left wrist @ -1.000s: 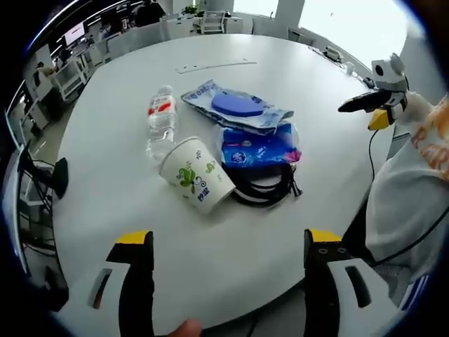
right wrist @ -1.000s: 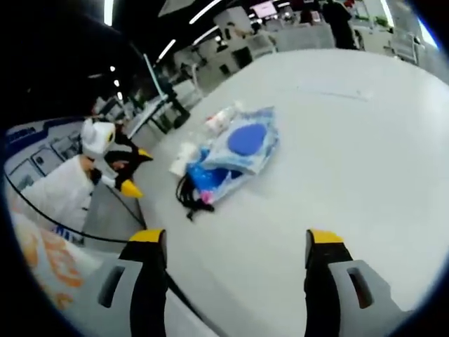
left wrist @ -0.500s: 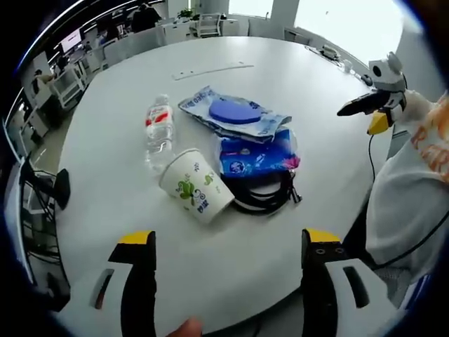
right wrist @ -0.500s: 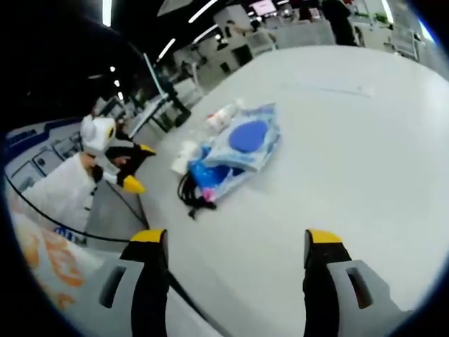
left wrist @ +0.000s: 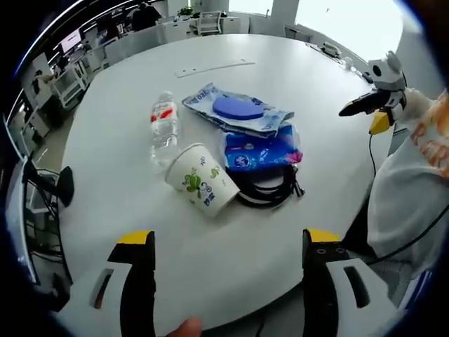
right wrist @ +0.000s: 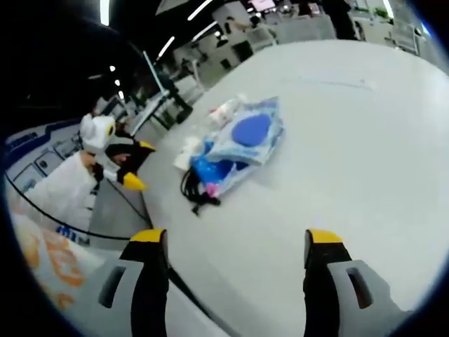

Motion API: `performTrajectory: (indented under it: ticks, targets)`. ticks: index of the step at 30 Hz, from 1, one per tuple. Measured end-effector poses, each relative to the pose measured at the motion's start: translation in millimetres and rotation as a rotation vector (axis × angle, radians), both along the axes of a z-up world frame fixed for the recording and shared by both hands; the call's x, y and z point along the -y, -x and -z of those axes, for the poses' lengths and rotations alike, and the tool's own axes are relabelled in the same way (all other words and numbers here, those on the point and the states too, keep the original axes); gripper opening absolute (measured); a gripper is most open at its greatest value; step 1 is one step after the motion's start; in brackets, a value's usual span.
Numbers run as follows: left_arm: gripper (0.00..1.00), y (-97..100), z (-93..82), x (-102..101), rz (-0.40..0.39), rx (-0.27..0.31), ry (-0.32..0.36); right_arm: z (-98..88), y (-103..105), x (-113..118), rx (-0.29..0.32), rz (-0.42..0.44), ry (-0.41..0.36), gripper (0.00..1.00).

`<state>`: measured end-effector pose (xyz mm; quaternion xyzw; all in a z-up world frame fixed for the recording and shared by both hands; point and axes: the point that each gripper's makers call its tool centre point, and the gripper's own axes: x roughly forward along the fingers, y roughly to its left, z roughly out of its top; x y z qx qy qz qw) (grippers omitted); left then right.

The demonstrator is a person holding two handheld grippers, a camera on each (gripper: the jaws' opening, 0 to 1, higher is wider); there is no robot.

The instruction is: Arrange the tabletop items into an orderly group along one side of the table until the central work area is clear of visible clutter.

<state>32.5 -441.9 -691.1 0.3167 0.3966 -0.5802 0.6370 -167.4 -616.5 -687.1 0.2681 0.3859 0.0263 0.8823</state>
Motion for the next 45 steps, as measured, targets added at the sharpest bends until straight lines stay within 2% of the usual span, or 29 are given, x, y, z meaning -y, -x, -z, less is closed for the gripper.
performTrajectory:
  ticks: [12, 21, 29, 38, 45]
  targets:
    - [0.88, -2.8, 0.3, 3, 0.003, 0.003, 0.000, 2.4, 1, -1, -0.015, 0.006, -0.016, 0.78]
    - [0.86, -11.1, 0.5, 13, -0.024, -0.008, 0.024, 6.3, 3, 2, -0.025, 0.021, -0.034, 0.77]
    - [0.82, -23.8, -5.5, 29, -0.063, -0.011, 0.074, 7.7, 2, 6, -0.030, 0.034, -0.043, 0.77]
    - [0.80, -27.8, -6.0, 50, -0.047, -0.011, 0.084, 10.4, 5, 11, -0.038, 0.049, -0.055, 0.77]
    - [0.77, -41.0, -6.6, 69, -0.091, -0.034, 0.130, 12.0, 7, 13, -0.046, 0.060, -0.062, 0.77]
